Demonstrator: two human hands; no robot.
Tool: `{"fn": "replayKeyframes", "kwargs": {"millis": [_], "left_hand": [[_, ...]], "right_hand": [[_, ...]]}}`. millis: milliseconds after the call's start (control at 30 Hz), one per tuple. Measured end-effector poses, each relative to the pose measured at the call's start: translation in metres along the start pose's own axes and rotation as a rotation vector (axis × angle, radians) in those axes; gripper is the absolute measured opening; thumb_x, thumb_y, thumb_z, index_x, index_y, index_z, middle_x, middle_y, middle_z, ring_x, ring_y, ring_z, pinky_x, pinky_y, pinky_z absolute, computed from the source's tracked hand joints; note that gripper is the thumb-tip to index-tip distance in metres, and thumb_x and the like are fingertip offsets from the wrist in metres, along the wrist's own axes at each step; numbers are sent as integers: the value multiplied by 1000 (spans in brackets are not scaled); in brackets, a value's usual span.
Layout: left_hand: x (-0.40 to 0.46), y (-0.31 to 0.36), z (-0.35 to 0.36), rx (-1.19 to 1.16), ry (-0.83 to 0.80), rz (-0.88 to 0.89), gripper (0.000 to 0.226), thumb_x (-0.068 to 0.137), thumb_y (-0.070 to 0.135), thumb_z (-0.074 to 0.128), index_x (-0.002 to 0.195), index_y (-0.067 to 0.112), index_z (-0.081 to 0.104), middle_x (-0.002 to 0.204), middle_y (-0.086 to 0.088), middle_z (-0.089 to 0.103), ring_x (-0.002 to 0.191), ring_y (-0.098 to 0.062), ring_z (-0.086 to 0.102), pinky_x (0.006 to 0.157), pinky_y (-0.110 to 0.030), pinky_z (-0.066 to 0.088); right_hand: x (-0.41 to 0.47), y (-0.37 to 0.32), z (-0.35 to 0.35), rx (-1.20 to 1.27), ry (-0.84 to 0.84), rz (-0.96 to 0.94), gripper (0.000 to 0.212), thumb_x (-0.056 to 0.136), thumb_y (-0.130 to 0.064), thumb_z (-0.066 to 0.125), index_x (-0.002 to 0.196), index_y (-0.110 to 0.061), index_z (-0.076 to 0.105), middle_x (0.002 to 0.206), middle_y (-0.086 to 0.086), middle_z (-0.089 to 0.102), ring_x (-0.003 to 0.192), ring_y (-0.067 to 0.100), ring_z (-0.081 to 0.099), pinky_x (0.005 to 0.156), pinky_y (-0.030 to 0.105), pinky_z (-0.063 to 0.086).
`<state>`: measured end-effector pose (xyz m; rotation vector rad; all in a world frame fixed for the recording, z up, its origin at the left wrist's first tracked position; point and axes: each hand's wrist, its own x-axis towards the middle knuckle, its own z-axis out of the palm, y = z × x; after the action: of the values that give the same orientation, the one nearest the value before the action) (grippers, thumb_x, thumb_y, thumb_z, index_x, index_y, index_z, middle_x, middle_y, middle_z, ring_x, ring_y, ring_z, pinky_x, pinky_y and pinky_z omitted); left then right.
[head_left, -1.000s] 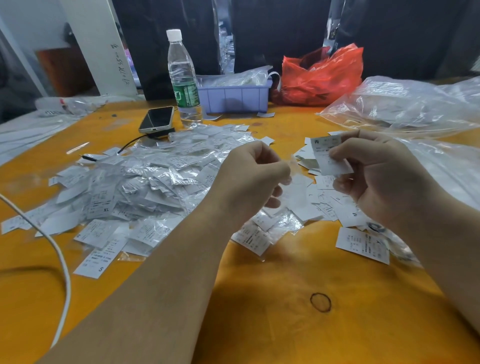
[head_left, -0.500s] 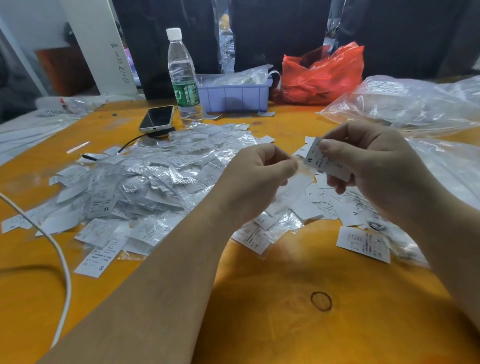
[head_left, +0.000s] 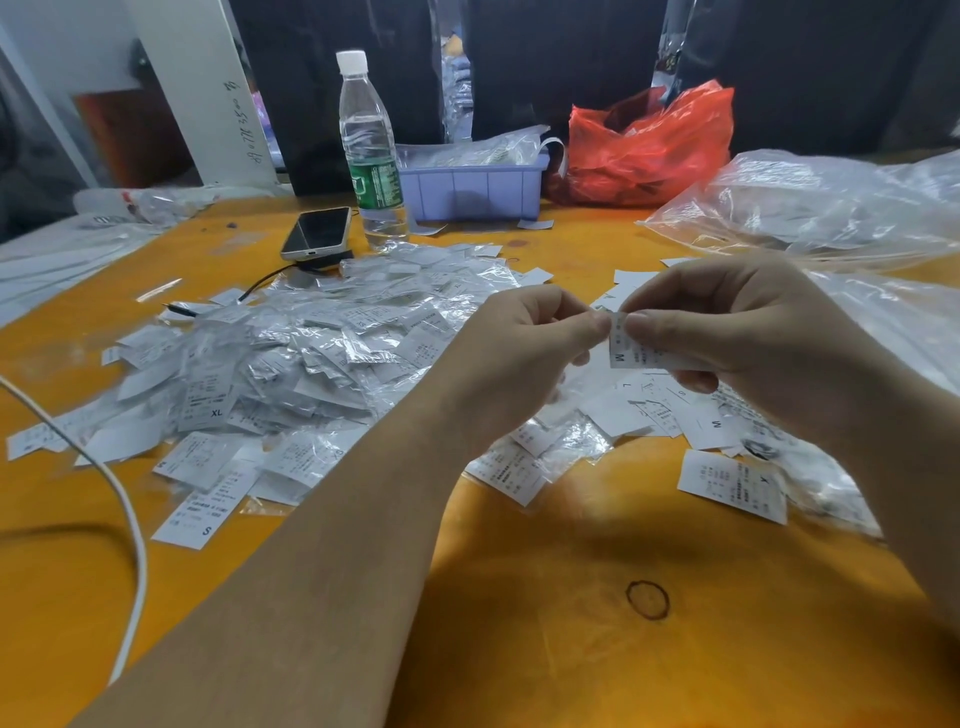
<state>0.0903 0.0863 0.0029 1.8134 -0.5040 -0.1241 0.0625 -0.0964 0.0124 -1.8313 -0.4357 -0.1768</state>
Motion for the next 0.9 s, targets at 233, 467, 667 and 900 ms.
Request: {"fn": "replayKeyframes", "kwargs": {"millis": [233, 467, 667, 900], "left_hand": [[-2, 3, 0, -62, -67, -12, 20, 97, 18, 57, 82, 7, 63, 68, 2, 63, 58, -9, 51, 59, -27, 46], [-2, 1, -1, -18, -77, -3, 27, 98, 25, 56, 74, 14, 63, 65, 4, 63, 59, -11, 50, 62, -28, 45], [-2, 0, 0, 24, -81, 0, 29, 97, 33, 57, 74, 17, 65, 65, 8, 65, 63, -11, 53, 66, -31, 46], [-2, 4, -6, -9, -140, -16, 8, 90, 9, 62, 90, 13, 70, 78, 0, 66, 67, -10, 57, 68, -28, 49]], "right_hand": [[0, 0, -1, -47, -66, -4, 21, 76, -17, 70, 88, 0, 72, 64, 3, 66, 51, 5, 52, 45, 15, 38], [-1, -2, -1, -67, -129, -2, 27, 70, -30, 72, 84, -8, 75, 65, 21, 60, 51, 17, 43, 43, 21, 33], [1, 1, -2, -43, -154, 60, 33, 64, -33, 76, 81, -5, 74, 61, 15, 55, 50, 17, 38, 42, 23, 30], [2, 1, -3, -53, -139, 114, 33, 57, -39, 78, 71, -10, 71, 59, 7, 54, 49, 12, 40, 42, 21, 30]]}}
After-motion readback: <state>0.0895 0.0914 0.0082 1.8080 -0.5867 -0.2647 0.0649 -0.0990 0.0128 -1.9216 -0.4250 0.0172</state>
